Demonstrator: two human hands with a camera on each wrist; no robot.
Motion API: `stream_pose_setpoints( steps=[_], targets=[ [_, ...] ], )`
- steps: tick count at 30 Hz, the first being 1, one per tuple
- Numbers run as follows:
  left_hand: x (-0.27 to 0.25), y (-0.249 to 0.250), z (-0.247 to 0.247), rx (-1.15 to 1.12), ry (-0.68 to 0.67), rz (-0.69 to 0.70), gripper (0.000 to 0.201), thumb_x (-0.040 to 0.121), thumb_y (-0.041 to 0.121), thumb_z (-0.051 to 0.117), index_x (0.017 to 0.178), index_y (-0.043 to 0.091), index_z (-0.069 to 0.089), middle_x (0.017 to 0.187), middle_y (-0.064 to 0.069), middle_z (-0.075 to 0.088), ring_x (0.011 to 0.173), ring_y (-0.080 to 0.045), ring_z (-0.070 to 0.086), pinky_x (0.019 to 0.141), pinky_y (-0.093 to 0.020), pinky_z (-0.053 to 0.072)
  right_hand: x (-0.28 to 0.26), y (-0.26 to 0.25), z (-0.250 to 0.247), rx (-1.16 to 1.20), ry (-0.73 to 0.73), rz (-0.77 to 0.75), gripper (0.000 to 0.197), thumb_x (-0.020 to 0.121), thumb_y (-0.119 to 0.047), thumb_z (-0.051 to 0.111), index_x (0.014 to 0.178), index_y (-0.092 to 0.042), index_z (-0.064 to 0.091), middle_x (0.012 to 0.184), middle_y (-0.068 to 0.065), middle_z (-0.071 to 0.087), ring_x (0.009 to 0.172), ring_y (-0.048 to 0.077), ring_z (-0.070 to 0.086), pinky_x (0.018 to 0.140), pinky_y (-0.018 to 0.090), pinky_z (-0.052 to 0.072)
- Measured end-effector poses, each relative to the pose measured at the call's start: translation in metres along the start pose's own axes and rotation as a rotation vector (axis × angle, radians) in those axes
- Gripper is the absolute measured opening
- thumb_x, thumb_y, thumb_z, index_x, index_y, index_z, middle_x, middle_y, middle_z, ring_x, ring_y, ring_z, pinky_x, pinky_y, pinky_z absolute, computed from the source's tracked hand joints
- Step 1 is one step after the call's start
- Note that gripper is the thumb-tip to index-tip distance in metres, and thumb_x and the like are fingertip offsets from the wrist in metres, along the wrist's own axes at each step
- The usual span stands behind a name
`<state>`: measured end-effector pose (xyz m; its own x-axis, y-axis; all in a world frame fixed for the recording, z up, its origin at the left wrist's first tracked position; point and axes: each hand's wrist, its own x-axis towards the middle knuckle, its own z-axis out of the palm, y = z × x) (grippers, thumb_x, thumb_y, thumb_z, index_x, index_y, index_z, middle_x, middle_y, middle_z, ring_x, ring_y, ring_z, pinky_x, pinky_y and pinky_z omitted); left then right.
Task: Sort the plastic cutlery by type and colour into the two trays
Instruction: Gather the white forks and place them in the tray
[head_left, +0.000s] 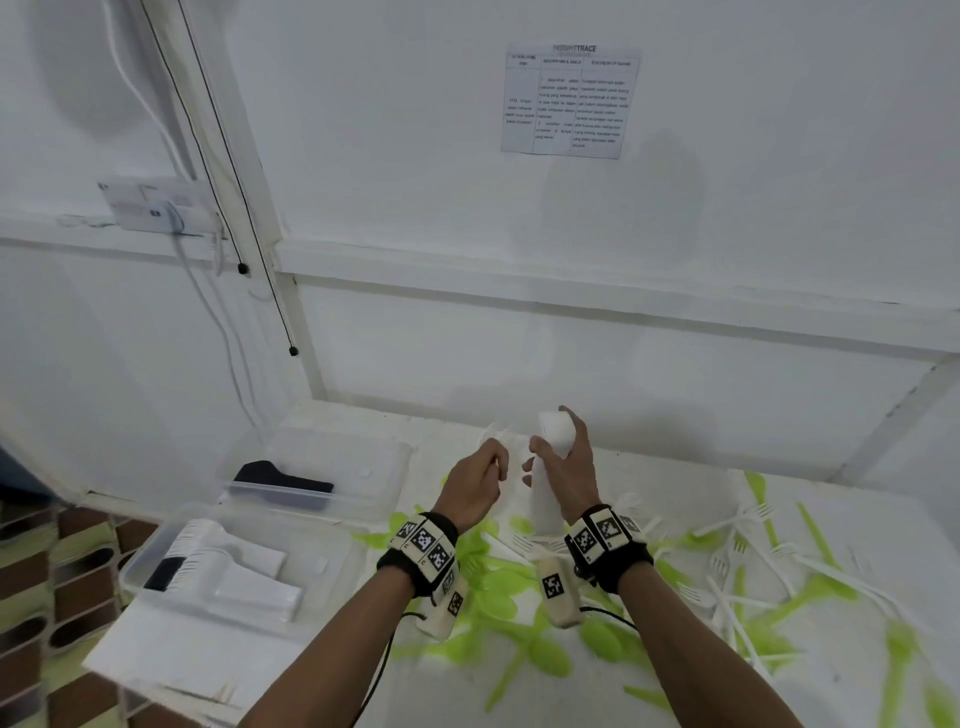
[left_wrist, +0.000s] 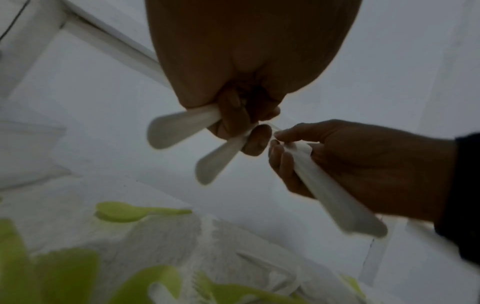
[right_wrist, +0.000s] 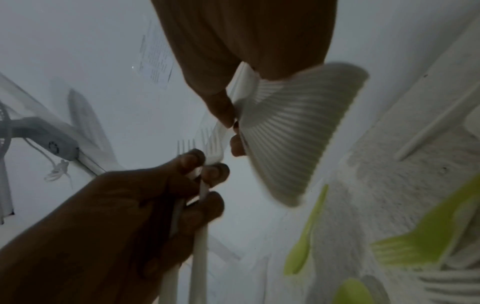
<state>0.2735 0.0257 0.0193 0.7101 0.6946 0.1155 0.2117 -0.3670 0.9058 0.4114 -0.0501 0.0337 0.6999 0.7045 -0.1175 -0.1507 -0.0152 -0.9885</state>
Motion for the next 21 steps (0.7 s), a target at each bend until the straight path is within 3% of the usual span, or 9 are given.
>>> stream_pose_setpoints(
  steps=[3, 5, 7, 9, 11, 13, 15, 18, 21],
  targets=[
    [0.001, 0.012, -0.001, -0.136, 0.017, -0.006, 0.022, 0.090, 0.002, 0.026, 0.085, 0.020, 0.038, 0.073, -0.007, 0.046, 0.052, -0.020, 0.031, 0.050, -0.029, 0.028, -0.006, -0.001, 0.005, -0.006, -0.159, 0.028, 0.058, 0.093, -0.011, 0.071, 0.140, -0.032, 0.044, 0.086, 0.016, 0.069, 0.067, 0.027, 0.064, 0.058, 0.036, 0.054],
    [0.003, 0.017, -0.002, -0.183, 0.027, -0.066, 0.019, 0.098, -0.001, 0.027, 0.091, 0.014, 0.036, 0.071, -0.010, 0.046, 0.052, -0.019, 0.033, 0.047, -0.025, 0.028, -0.007, -0.002, 0.010, 0.001, -0.196, 0.002, 0.057, 0.093, -0.011, 0.072, 0.139, -0.029, 0.043, 0.078, 0.018, 0.067, 0.066, 0.027, 0.062, 0.057, 0.037, 0.053],
    [0.006, 0.020, -0.004, -0.215, 0.027, -0.122, 0.018, 0.100, 0.002, 0.030, 0.092, 0.016, 0.038, 0.074, -0.013, 0.049, 0.054, -0.021, 0.035, 0.046, -0.024, 0.030, -0.007, -0.001, 0.014, -0.027, -0.184, -0.022, 0.057, 0.092, -0.014, 0.074, 0.139, -0.029, 0.045, 0.082, 0.018, 0.068, 0.067, 0.027, 0.063, 0.057, 0.038, 0.054],
    [0.008, 0.019, -0.005, -0.221, 0.020, -0.149, 0.012, 0.100, 0.009, 0.036, 0.094, 0.018, 0.041, 0.075, -0.010, 0.055, 0.047, -0.021, 0.039, 0.047, -0.026, 0.032, -0.006, -0.001, 0.015, -0.057, -0.146, -0.028, 0.057, 0.089, -0.017, 0.077, 0.136, -0.035, 0.050, 0.103, 0.013, 0.070, 0.069, 0.025, 0.067, 0.058, 0.038, 0.057],
    [0.006, 0.017, -0.005, -0.112, 0.036, -0.106, 0.006, 0.103, 0.021, 0.050, 0.104, 0.016, 0.047, 0.081, -0.004, 0.064, 0.044, -0.021, 0.051, 0.049, -0.027, 0.042, -0.003, -0.001, 0.016, -0.086, -0.060, -0.029, 0.057, 0.086, -0.019, 0.078, 0.131, -0.040, 0.051, 0.116, 0.006, 0.065, 0.070, 0.022, 0.069, 0.058, 0.036, 0.059],
    [0.005, 0.009, -0.001, 0.009, 0.072, -0.036, 0.016, 0.101, 0.023, 0.059, 0.116, 0.016, 0.057, 0.084, 0.000, 0.070, 0.048, -0.021, 0.064, 0.058, -0.028, 0.052, 0.001, -0.001, 0.015, -0.086, 0.020, -0.045, 0.058, 0.082, -0.027, 0.080, 0.128, -0.046, 0.049, 0.114, 0.002, 0.066, 0.075, 0.022, 0.072, 0.068, 0.039, 0.062],
    [0.002, 0.005, 0.003, 0.001, 0.080, -0.002, 0.021, 0.103, 0.019, 0.056, 0.122, 0.017, 0.066, 0.081, 0.004, 0.074, 0.052, -0.022, 0.069, 0.064, -0.029, 0.055, 0.005, 0.000, 0.014, -0.098, 0.052, -0.049, 0.061, 0.075, -0.041, 0.082, 0.124, -0.055, 0.047, 0.106, 0.002, 0.072, 0.083, 0.025, 0.074, 0.083, 0.048, 0.061],
    [0.000, 0.004, 0.003, -0.026, 0.124, -0.013, 0.029, 0.105, 0.017, 0.053, 0.130, 0.016, 0.067, 0.087, 0.004, 0.078, 0.056, -0.018, 0.073, 0.069, -0.026, 0.057, 0.006, 0.004, 0.014, -0.069, 0.062, -0.047, 0.068, 0.075, -0.046, 0.085, 0.130, -0.051, 0.046, 0.105, 0.002, 0.074, 0.086, 0.024, 0.075, 0.081, 0.048, 0.062],
    [-0.001, 0.007, 0.006, -0.017, 0.113, 0.018, 0.030, 0.105, 0.020, 0.054, 0.132, 0.019, 0.068, 0.088, 0.005, 0.078, 0.063, -0.015, 0.075, 0.073, -0.031, 0.060, 0.001, 0.008, 0.016, -0.093, 0.051, -0.025, 0.069, 0.073, -0.053, 0.083, 0.130, -0.056, 0.044, 0.113, -0.001, 0.070, 0.095, 0.026, 0.073, 0.083, 0.048, 0.062]
  ],
)
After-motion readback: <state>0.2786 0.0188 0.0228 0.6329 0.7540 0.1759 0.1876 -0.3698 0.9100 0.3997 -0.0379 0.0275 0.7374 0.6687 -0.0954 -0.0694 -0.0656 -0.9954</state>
